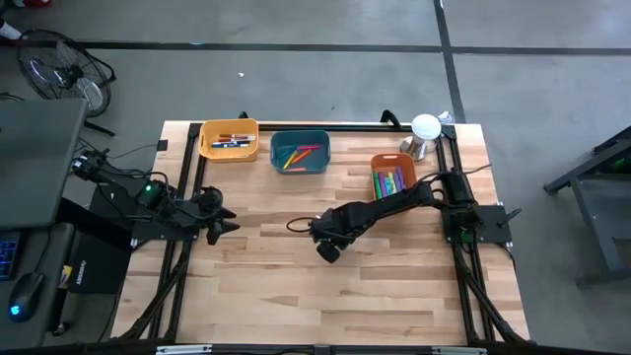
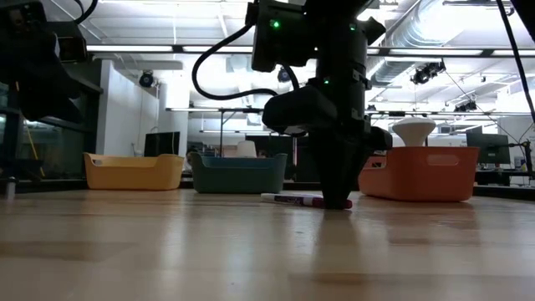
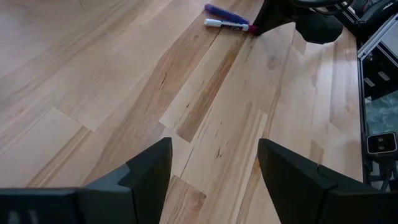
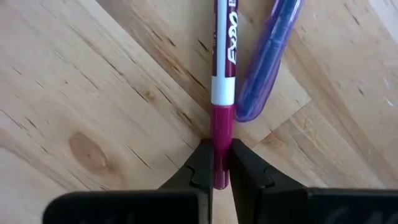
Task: Pick & Place Markers
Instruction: Put the pink marker pen into the yellow bin
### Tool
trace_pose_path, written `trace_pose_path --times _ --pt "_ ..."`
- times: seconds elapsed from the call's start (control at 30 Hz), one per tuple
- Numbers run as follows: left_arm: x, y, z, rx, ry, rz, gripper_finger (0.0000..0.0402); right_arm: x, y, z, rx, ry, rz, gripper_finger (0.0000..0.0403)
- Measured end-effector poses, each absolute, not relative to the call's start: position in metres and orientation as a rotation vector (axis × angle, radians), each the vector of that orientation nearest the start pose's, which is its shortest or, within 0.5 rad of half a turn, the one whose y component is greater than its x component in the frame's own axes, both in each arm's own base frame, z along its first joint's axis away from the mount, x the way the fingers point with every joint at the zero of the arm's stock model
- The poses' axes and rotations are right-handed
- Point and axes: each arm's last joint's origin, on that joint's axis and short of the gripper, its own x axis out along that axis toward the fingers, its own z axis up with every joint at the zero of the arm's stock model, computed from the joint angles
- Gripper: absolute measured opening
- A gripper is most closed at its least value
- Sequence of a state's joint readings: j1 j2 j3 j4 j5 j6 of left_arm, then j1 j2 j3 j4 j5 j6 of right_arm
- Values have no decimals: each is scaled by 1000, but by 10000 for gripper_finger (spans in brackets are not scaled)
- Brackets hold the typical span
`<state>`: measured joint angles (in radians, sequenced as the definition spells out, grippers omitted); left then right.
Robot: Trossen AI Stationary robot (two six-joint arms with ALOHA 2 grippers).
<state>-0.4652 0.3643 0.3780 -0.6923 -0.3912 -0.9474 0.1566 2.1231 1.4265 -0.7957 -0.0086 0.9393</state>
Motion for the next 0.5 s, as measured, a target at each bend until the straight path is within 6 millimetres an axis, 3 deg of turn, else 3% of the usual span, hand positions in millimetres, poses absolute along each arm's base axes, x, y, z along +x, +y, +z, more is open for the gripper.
trace_pose_path --times 0.3,0.5 --pt "86 -31 202 -635 589 222 232 388 62 121 641 1438 -526 20" --pt "86 -31 202 -635 589 222 232 386 62 137 651 1389 -505 20"
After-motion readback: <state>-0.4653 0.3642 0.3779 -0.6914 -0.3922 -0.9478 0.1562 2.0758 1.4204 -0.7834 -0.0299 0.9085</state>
